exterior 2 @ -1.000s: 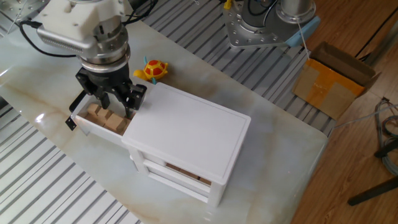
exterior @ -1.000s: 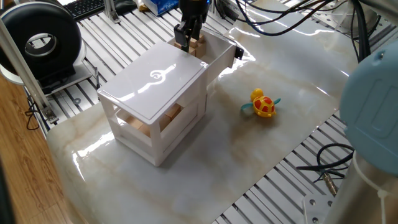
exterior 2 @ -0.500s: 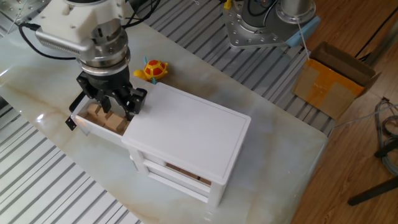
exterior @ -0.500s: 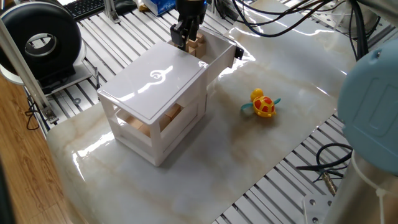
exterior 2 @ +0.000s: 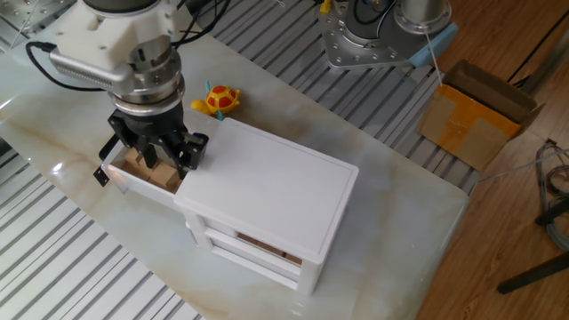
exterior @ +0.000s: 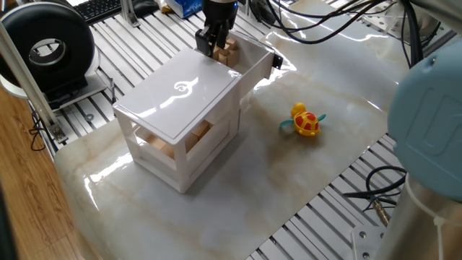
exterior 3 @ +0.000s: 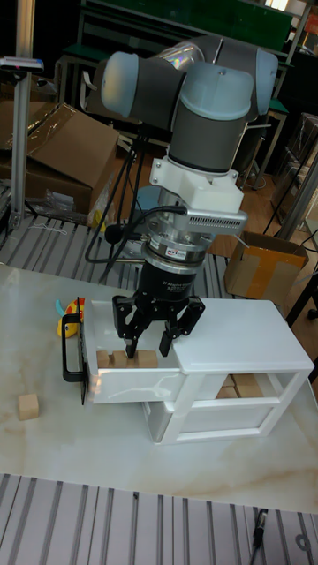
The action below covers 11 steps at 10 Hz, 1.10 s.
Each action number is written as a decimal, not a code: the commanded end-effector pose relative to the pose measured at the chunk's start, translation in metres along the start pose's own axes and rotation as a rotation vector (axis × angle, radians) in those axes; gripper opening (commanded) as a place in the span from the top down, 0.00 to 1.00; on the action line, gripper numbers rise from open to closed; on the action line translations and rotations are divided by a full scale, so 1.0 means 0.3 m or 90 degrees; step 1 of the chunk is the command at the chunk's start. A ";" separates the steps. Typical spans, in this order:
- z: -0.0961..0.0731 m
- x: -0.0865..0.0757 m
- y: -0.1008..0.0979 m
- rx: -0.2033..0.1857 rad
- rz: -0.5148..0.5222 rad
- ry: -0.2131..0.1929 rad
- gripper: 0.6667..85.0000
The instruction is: Take something out of a drawer
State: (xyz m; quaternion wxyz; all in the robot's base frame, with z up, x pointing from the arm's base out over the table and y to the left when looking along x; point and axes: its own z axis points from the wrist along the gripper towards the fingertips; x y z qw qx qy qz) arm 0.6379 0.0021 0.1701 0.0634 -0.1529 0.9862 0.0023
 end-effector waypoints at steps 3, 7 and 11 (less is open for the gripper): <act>-0.002 -0.031 0.030 -0.025 0.007 -0.023 0.59; -0.116 0.093 0.053 -0.026 -0.008 0.012 1.00; -0.201 0.183 0.044 0.006 -0.058 0.029 1.00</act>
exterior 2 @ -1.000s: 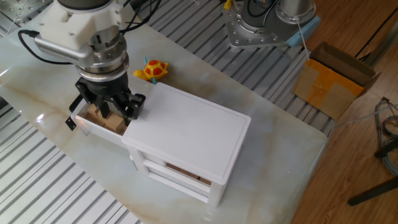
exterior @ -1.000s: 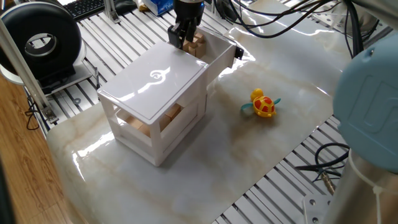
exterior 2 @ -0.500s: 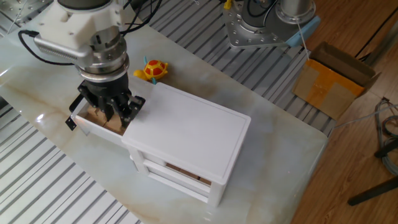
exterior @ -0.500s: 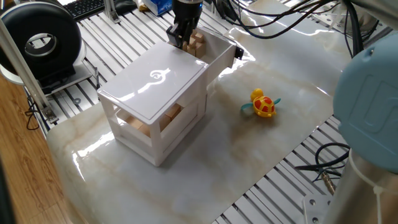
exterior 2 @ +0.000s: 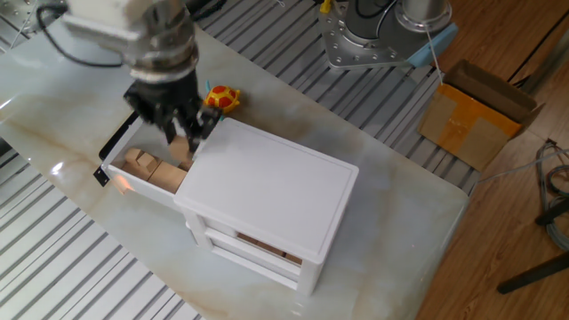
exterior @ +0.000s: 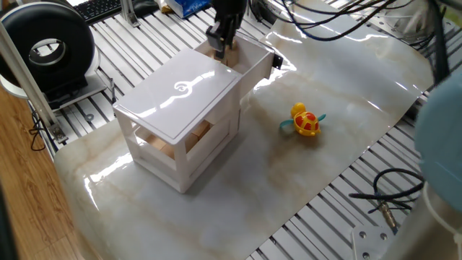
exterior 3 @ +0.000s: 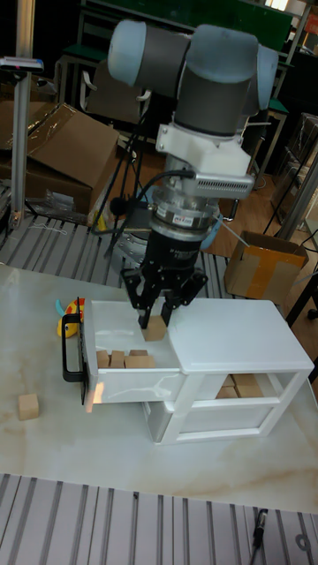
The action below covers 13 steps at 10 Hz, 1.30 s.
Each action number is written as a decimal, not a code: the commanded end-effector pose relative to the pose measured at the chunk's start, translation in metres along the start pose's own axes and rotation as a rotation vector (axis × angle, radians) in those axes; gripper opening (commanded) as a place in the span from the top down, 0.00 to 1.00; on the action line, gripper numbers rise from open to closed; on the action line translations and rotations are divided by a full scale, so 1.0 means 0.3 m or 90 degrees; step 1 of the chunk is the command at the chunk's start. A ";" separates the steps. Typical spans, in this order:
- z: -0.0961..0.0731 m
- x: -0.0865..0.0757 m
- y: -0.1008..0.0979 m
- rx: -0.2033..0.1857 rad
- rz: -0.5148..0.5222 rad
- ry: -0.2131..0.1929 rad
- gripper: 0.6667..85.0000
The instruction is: Take something out of a drawer
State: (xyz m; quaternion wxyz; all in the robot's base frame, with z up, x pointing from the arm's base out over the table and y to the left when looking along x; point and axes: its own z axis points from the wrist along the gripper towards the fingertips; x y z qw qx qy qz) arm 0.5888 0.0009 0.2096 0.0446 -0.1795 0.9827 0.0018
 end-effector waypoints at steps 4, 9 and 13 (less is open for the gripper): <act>-0.048 0.021 -0.002 0.015 -0.034 -0.012 1.00; -0.049 -0.006 0.042 -0.017 -0.010 -0.032 1.00; -0.110 0.131 -0.079 0.020 -0.059 0.013 1.00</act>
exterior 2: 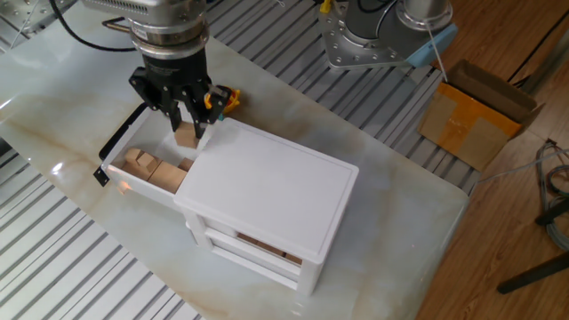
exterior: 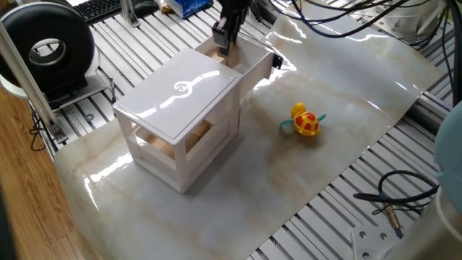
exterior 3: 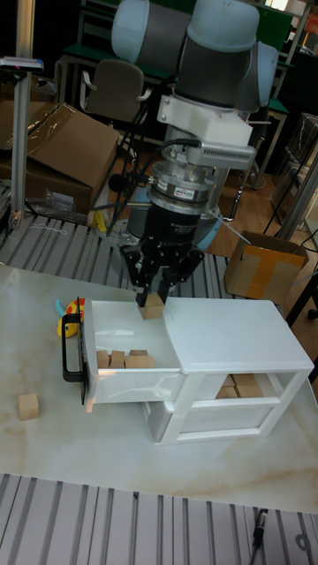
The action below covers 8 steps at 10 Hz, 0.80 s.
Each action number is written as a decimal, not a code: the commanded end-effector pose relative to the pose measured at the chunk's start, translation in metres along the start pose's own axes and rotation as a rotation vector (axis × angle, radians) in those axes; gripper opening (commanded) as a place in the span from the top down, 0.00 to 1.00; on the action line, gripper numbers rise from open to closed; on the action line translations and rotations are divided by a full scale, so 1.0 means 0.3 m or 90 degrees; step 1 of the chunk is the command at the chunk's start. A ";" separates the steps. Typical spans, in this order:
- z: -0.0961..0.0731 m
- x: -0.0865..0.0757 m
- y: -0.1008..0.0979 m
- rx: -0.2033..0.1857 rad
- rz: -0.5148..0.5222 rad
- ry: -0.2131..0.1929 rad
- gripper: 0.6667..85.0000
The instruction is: Take something out of a drawer
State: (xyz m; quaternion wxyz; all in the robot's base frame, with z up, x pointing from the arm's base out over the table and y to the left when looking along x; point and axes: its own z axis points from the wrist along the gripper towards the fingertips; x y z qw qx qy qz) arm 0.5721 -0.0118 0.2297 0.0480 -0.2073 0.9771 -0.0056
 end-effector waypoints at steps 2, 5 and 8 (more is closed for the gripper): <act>-0.037 0.078 -0.050 0.000 -0.019 0.005 1.00; -0.039 0.025 -0.044 -0.005 0.024 -0.034 1.00; -0.075 0.135 -0.176 -0.002 -0.022 0.002 1.00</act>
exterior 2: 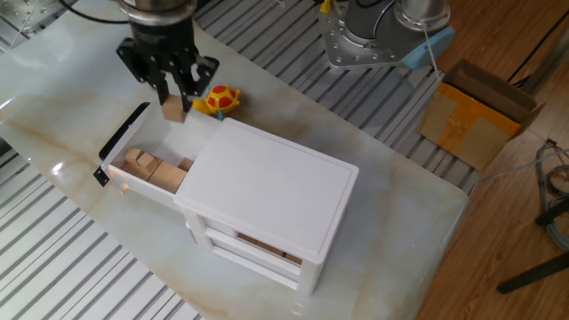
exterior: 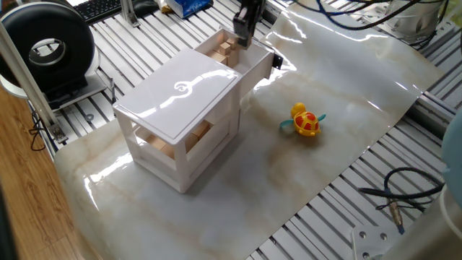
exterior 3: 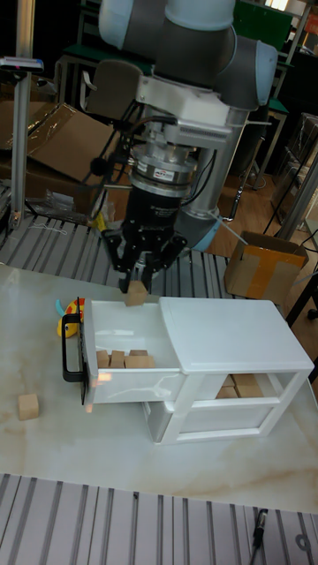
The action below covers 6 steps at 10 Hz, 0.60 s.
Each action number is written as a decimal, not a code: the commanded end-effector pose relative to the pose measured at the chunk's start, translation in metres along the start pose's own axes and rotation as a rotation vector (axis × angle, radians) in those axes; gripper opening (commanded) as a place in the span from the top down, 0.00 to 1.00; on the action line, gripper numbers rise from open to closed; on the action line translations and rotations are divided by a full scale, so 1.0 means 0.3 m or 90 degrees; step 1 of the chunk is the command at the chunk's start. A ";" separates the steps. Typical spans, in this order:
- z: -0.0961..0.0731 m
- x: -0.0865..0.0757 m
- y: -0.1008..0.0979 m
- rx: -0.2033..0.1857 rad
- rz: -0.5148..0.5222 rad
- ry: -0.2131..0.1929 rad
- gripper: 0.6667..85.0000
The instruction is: Take something out of a drawer
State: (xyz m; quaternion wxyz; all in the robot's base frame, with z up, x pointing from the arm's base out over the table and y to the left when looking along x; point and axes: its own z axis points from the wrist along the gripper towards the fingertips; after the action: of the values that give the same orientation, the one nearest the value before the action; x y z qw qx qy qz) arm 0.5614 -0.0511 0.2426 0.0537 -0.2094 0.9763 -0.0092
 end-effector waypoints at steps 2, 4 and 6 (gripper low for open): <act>-0.010 0.130 -0.153 -0.010 -0.047 -0.002 1.00; 0.008 0.157 -0.119 -0.050 0.003 -0.010 1.00; 0.009 0.148 -0.150 -0.027 0.046 -0.016 1.00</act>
State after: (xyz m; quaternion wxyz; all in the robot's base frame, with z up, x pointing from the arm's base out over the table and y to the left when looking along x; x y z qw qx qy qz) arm 0.5409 -0.1008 0.2377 0.0526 -0.2069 0.9769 0.0114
